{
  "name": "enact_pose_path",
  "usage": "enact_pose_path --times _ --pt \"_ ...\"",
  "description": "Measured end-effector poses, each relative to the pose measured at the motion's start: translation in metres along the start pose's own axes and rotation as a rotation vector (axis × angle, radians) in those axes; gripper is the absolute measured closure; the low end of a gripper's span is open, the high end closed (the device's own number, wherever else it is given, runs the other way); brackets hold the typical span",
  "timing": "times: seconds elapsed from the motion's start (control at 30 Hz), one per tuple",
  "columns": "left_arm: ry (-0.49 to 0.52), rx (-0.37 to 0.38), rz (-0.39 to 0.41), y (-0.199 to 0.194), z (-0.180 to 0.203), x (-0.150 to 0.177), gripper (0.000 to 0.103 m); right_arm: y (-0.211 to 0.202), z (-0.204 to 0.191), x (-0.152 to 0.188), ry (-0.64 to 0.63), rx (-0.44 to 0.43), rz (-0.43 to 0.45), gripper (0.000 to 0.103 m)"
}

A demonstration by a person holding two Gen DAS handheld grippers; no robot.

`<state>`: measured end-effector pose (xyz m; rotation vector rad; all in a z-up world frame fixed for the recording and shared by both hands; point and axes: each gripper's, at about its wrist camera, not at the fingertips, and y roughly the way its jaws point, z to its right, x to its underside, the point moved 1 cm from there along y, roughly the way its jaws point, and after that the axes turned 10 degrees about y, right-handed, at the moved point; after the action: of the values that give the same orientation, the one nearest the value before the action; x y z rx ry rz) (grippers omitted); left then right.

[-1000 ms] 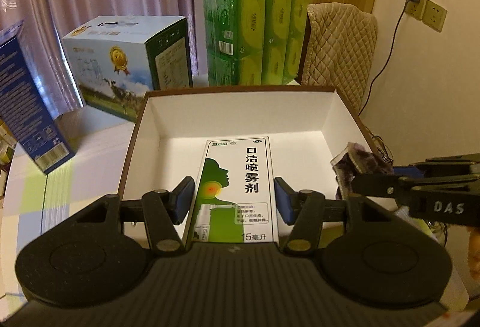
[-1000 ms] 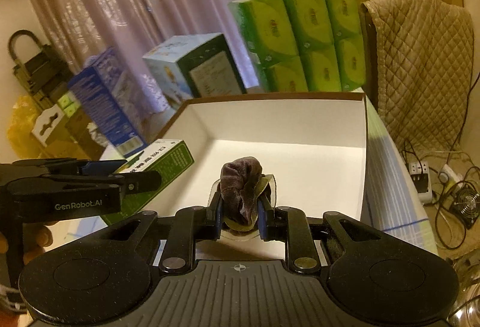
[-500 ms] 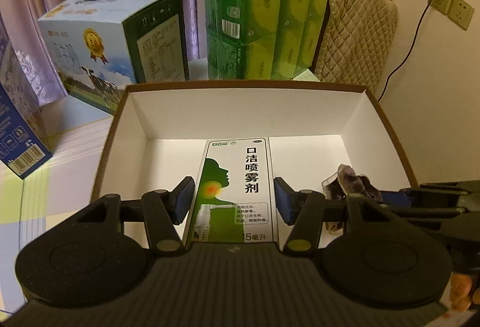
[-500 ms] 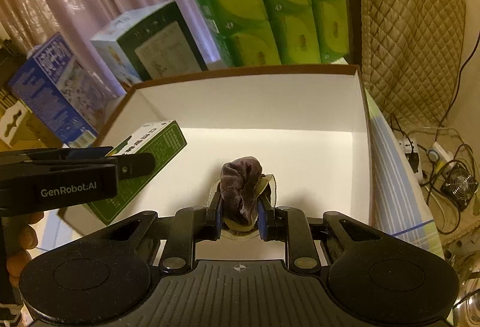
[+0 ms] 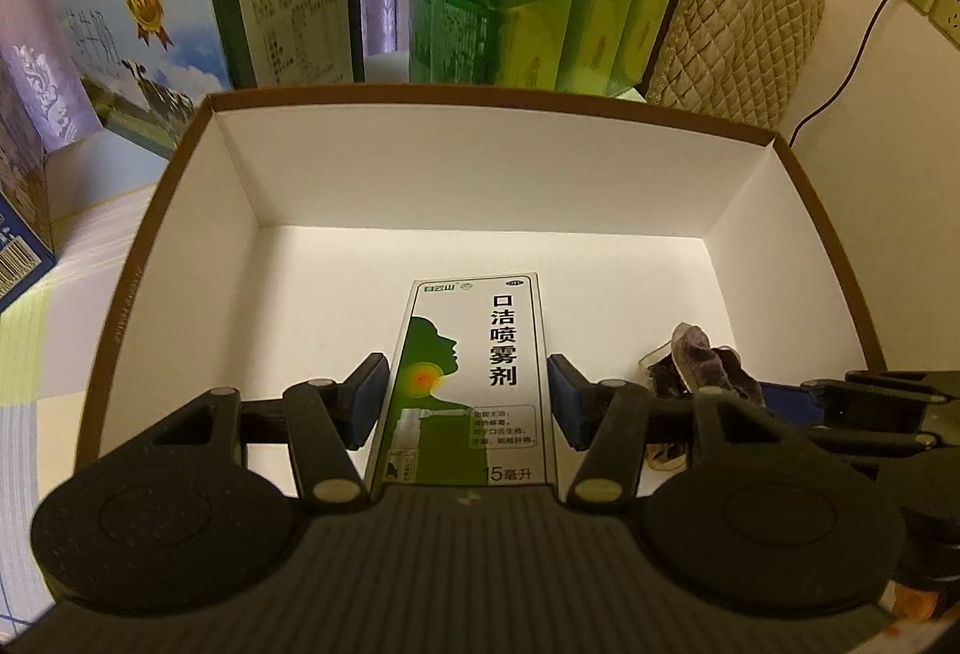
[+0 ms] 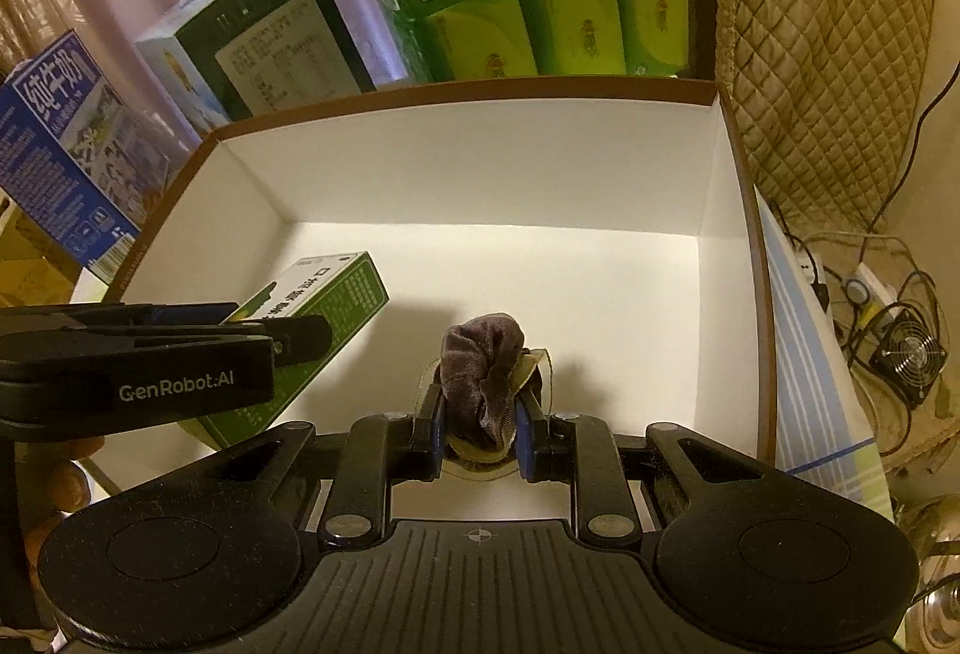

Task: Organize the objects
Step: 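Carry green box and fungus bag with both tools over the brown box, then open left tool to drop green box while right tool releases fungus bag inside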

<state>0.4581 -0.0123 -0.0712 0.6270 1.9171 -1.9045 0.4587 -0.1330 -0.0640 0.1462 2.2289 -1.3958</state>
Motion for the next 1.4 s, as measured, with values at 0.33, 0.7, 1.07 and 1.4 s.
enact_pose_path --times 0.33,0.7,1.07,1.4 --pt "0.008 0.003 0.013 0.001 -0.003 -0.001 0.03 0.002 0.002 -0.002 0.0 -0.003 -0.005 0.084" --pt "-0.001 -0.041 0.025 -0.013 -0.019 0.004 0.026 -0.004 -0.006 -0.001 -0.004 -0.056 0.009 0.082" --pt "-0.008 -0.079 0.063 -0.039 -0.027 0.009 0.016 -0.021 -0.01 0.001 -0.015 -0.055 0.082 0.029" --pt "-0.007 -0.086 0.073 -0.059 -0.021 0.017 0.012 -0.045 -0.003 0.009 0.006 -0.043 0.098 0.027"
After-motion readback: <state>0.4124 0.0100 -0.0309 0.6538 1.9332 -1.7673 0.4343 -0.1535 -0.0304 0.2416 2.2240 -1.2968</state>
